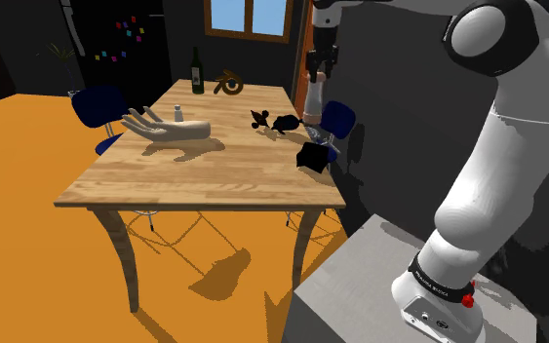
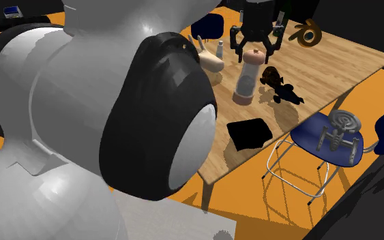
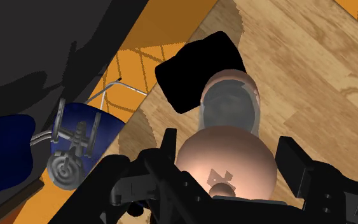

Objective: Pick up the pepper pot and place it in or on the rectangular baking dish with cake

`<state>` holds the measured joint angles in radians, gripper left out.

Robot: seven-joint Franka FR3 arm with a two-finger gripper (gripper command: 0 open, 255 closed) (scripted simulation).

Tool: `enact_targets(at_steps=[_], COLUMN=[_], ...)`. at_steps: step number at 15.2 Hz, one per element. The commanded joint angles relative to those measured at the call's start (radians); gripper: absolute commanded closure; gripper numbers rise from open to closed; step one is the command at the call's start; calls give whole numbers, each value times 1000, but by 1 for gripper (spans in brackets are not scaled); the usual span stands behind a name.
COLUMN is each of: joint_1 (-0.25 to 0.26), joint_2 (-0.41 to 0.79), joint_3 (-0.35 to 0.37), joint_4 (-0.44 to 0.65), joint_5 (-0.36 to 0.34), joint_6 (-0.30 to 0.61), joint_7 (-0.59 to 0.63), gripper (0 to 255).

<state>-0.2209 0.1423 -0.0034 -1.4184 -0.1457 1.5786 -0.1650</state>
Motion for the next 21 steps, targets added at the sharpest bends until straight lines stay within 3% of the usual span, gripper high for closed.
enact_targets(at_steps=[1, 3, 21], joint_1=[-28, -57, -59], joint_2=[-12, -16, -62], joint_3=[-20, -42, -43], joint_4=[5, 28, -274], joint_5=[4, 8, 2], joint_6=[-10, -30, 225], joint_7=[-51, -105, -72], gripper=[255, 255, 255])
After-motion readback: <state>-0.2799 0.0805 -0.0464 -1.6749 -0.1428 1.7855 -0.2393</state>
